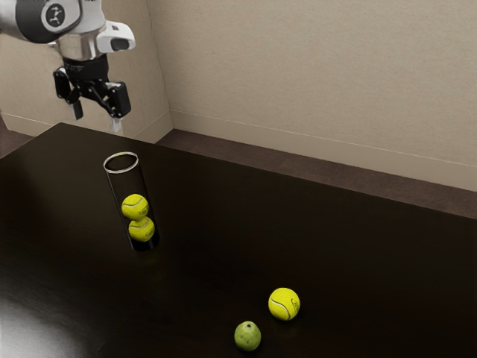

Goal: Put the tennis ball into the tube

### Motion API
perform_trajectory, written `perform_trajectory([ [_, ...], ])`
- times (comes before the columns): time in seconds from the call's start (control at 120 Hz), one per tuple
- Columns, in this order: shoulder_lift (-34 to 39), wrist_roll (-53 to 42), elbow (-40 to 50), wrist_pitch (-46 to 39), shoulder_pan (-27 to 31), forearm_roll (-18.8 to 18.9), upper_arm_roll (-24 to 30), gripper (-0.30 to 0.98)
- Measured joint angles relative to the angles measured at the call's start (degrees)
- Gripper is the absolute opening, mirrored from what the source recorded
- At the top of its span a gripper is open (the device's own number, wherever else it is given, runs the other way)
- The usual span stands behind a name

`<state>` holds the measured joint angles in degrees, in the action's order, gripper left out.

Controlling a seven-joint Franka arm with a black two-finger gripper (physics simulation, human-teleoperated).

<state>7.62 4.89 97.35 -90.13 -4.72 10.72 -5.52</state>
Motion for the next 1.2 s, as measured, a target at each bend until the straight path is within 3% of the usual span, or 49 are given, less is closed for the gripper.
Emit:
perform_trajectory([
  [0.258, -1.06, 0.99, -2.64, -1.26, -2.59, -0.85, 0.07, 0.69],
  [0.475, -4.68, 3.25, 4.35, -7.75, -15.59, -6.67, 0.71, 0.69],
  [0.7, -10.51, 7.15, 11.06, -18.33, -22.26, -10.52, 2.59, 0.69],
  [0.933, -16.58, 8.68, 13.81, -26.15, -21.14, -13.48, 5.35, 0.69],
  [1.2, -23.98, 9.99, 14.01, -31.79, -23.28, -14.38, 7.25, 0.69],
])
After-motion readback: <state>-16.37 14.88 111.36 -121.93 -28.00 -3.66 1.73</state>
